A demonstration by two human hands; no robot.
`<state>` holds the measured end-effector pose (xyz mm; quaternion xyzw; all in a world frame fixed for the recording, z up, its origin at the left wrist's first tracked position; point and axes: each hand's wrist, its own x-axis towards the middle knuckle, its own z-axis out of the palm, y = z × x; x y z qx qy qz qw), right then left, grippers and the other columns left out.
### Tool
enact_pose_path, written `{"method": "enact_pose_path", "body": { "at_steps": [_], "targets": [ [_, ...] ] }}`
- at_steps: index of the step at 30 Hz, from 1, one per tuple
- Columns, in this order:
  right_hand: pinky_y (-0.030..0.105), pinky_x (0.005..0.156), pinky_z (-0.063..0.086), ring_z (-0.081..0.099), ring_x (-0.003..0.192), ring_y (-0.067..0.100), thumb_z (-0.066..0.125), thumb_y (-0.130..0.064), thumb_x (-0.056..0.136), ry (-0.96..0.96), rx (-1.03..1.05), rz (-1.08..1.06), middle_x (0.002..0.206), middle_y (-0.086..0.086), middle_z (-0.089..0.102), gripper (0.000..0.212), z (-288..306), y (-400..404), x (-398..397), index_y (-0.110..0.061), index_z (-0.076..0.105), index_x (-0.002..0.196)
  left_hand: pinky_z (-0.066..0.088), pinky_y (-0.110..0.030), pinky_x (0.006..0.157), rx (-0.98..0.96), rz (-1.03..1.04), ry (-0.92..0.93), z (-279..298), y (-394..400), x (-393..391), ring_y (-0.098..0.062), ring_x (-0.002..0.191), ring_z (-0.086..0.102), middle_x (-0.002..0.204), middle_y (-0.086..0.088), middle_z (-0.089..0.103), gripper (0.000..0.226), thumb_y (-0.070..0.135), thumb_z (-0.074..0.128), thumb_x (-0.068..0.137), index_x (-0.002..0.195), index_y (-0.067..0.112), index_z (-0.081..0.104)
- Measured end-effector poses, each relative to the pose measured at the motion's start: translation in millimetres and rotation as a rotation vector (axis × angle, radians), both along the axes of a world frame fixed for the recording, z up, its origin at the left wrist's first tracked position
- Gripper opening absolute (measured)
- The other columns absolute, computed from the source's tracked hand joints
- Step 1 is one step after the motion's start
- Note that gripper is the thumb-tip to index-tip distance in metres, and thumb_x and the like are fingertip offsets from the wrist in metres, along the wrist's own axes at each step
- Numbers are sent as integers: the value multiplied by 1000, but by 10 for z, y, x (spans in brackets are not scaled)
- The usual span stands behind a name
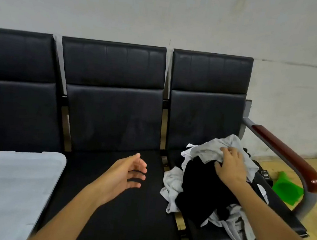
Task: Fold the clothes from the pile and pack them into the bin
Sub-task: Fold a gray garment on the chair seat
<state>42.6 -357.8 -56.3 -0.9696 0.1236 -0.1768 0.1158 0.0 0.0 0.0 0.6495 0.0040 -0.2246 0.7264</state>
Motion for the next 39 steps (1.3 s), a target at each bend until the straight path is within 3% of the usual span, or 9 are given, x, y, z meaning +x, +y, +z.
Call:
{"method": "enact_pose_path", "body": {
  "at_steps": [5, 11, 15, 17, 21, 26, 31, 36, 39],
  "targets": [
    [48, 106, 39, 15, 144, 34, 69, -55, 82, 342, -234, 118, 159, 5, 7, 83, 4, -109, 354, -41, 23, 151, 49, -33, 73, 27, 9, -25, 56, -102, 212, -20, 80, 61, 87, -6, 65, 33, 37, 49, 99, 93, 10, 67],
    [35, 98, 44, 46, 125, 23, 50, -23, 98, 391, -320, 131, 135, 3, 50, 34, -183, -270, 603, -22, 60, 130, 46, -32, 70, 79, -26, -18, -58, -137, 348, -18, 74, 60, 84, -6, 64, 34, 39, 48, 100, 94, 11, 67],
    [32, 105, 41, 39, 136, 26, 48, -18, 100, 415, -338, 96, 148, 7, 40, 54, -122, -402, 599, -18, 30, 151, 45, -32, 69, 65, -41, -9, -102, -117, 359, -18, 74, 58, 85, -6, 62, 34, 39, 48, 100, 94, 11, 67],
    [33, 101, 44, 50, 130, 26, 48, -13, 101, 417, -296, -2, 142, 9, 50, 42, -24, -477, 625, -13, 44, 142, 46, -32, 69, 69, -58, -17, -92, -77, 347, -18, 74, 58, 86, -6, 62, 33, 38, 48, 101, 95, 12, 67],
    [39, 80, 55, 67, 90, 33, 56, -8, 90, 315, -194, -78, 100, 18, 69, 16, 318, -635, 681, -3, 71, 95, 46, -32, 69, 62, -64, -53, 0, 41, 341, -18, 73, 58, 85, -6, 62, 32, 37, 48, 101, 95, 12, 67],
    [44, 73, 51, 63, 83, 42, 52, -6, 94, 24, -122, -20, 87, 28, 64, 19, 1243, -542, 555, 0, 61, 78, 46, -31, 67, 70, -43, -100, 165, 142, 328, -18, 72, 58, 84, -6, 62, 31, 36, 48, 101, 92, 12, 66],
    [30, 69, 28, 47, 76, 27, 37, -17, 102, -461, 50, 222, 86, 16, 55, 28, 2437, 331, 302, -6, 54, 82, 54, -33, 77, 164, 57, -415, 620, 4, 267, -21, 92, 68, 99, -2, 69, 12, 26, 56, 98, 108, 22, 62],
    [30, 61, 35, 44, 66, 10, 39, -37, 105, -456, 377, 562, 77, -2, 50, 35, 3050, 1312, -47, -12, 48, 82, 53, -23, 88, 228, 51, -747, 1229, 67, 83, -4, 114, 58, 131, 18, 48, 86, 33, 79, 78, 142, 48, 23],
    [20, 61, 41, 52, 68, 5, 61, -30, 95, -362, 394, 749, 79, -5, 57, 20, 3140, 1684, -210, -13, 56, 86, 50, -17, 95, 166, -25, -833, 1392, 215, -92, 1, 120, 56, 134, 17, 54, 86, 24, 80, 80, 148, 34, 28]
  ]
}}
